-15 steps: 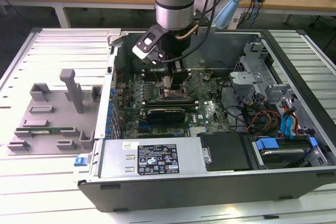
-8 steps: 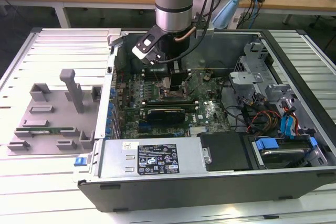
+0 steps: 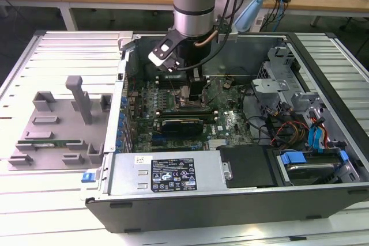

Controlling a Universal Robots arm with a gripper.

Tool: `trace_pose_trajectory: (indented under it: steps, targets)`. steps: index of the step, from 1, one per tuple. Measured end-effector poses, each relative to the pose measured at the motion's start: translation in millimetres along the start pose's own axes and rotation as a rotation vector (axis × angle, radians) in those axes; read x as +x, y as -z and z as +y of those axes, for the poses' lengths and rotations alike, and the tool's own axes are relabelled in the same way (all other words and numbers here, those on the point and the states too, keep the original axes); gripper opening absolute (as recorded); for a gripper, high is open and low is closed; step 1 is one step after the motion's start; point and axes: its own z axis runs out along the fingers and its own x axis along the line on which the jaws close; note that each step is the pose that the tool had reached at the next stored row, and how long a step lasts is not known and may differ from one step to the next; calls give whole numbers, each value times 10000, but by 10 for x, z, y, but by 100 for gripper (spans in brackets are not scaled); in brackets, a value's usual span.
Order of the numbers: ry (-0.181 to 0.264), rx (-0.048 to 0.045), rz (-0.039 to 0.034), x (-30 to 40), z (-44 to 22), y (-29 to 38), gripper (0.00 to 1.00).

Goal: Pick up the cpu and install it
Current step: 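Place the cpu into insertion slot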

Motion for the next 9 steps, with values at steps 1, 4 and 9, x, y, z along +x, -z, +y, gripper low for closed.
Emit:
trace_pose_trajectory:
  steps: [1, 4, 9]
  targets:
    - [1, 0, 0, -1, 33, -4, 54]
    - [-1, 0, 0, -3, 94, -13, 54]
    - [-3, 1, -2, 4, 141, -53, 54]
